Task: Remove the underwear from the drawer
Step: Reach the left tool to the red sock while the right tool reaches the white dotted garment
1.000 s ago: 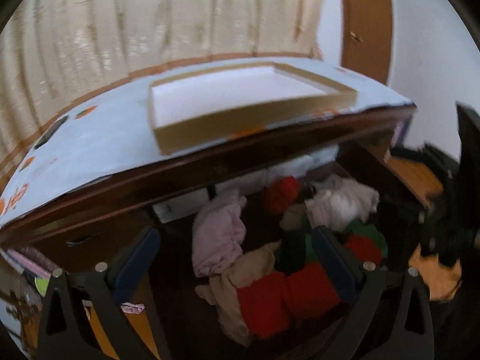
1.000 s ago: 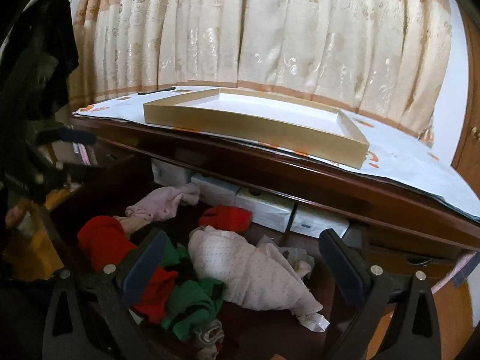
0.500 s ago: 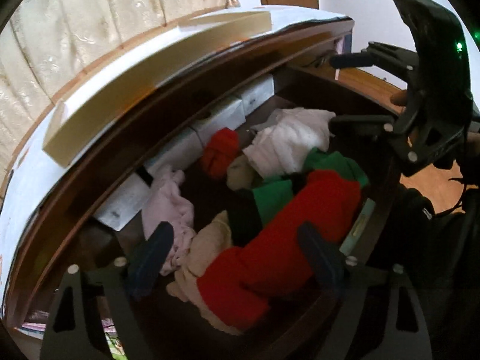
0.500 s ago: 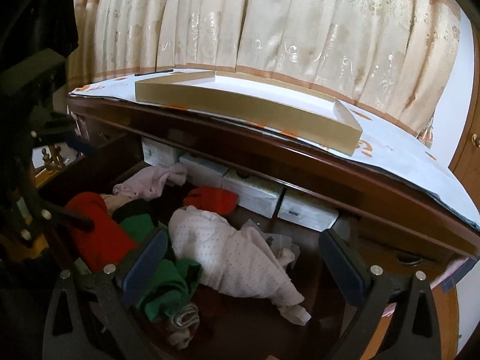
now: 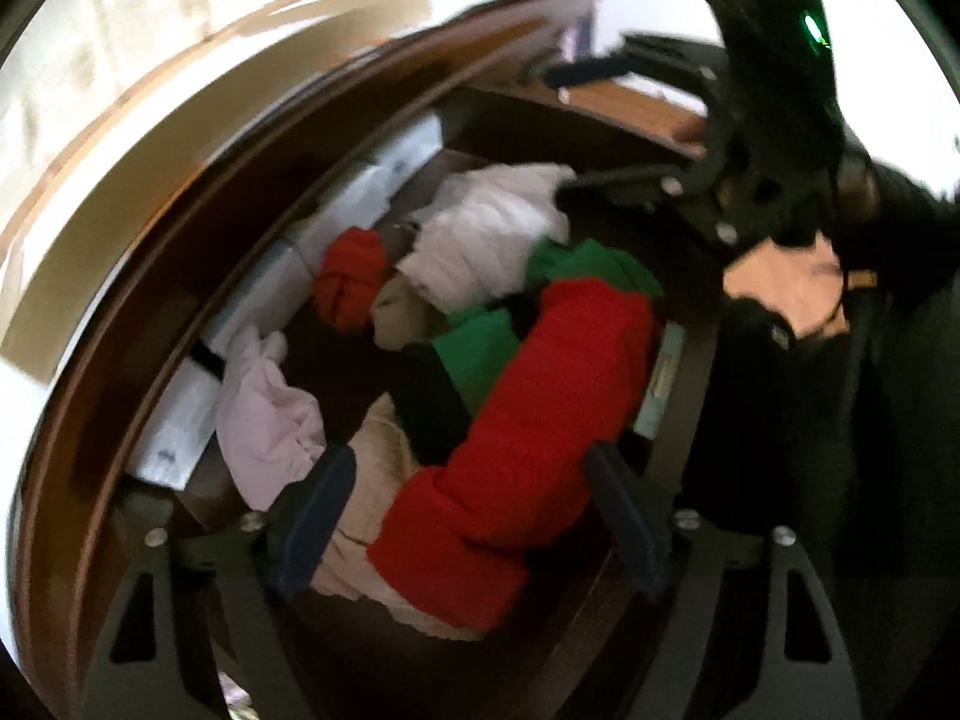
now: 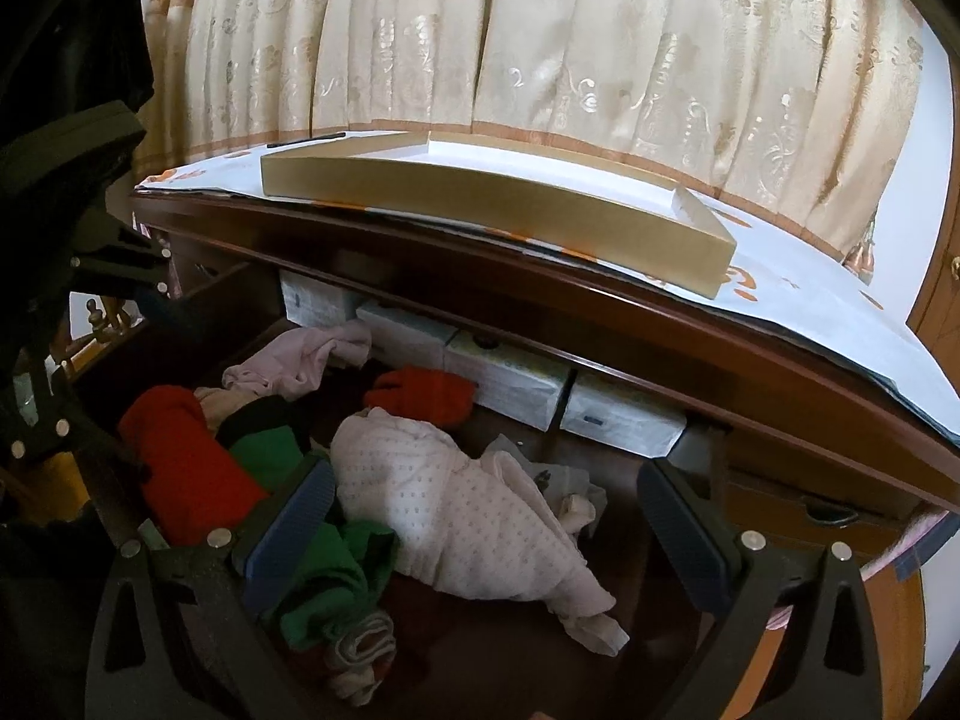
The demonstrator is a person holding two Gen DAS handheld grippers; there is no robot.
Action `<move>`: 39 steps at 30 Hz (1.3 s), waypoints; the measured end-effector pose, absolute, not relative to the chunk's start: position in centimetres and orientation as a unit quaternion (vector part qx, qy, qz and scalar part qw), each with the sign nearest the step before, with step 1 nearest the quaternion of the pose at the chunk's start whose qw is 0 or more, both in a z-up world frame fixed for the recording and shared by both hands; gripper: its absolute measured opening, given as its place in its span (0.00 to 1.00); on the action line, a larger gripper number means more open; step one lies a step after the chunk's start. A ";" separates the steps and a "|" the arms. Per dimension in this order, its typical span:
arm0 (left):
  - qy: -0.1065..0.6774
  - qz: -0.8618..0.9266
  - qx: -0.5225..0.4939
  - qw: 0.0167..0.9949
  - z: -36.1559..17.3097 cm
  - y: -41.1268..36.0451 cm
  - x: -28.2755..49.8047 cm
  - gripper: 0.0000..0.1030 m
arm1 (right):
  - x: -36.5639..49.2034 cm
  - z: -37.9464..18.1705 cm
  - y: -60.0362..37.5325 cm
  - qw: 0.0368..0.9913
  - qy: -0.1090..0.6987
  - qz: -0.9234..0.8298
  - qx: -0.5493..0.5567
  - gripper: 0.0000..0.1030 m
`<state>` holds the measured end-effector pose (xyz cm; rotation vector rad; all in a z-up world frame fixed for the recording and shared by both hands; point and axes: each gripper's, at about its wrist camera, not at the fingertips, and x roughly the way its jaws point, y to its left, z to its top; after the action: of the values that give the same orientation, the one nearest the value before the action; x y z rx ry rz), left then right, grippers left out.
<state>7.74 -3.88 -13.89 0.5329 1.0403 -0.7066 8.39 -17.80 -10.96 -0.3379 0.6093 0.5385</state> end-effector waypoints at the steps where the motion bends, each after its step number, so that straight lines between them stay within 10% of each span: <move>1: 0.484 -0.332 0.256 0.768 -14.1 -4.1 7.7 0.77 | 8.4 -11.0 -17.8 0.904 0.296 0.261 -0.165 0.99; 8: 0.523 -0.384 0.220 0.728 -15.5 -4.8 9.8 0.73 | 8.8 -11.1 -17.3 0.897 0.306 0.266 -0.175 0.99; 17: 0.517 -0.419 0.197 0.720 -15.5 -4.4 8.6 0.37 | 9.7 -11.4 -16.6 0.876 0.316 0.273 -0.240 0.99; 30: 0.479 -0.355 0.058 0.800 -12.5 1.9 8.9 0.35 | 12.4 -11.2 -15.0 0.838 0.351 0.315 -0.274 0.98; 34: 0.482 -0.356 0.030 0.800 -13.4 3.0 9.3 0.35 | 12.4 -12.2 -13.5 0.815 0.356 0.328 -0.319 0.74; 39: 0.482 -0.346 0.044 0.804 -14.1 2.6 9.5 0.36 | 12.6 -13.4 -12.2 0.786 0.371 0.346 -0.354 0.72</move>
<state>9.55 2.60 -14.10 0.0948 1.0315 -0.7420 12.55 -12.21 -13.40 -0.7637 0.8010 0.7451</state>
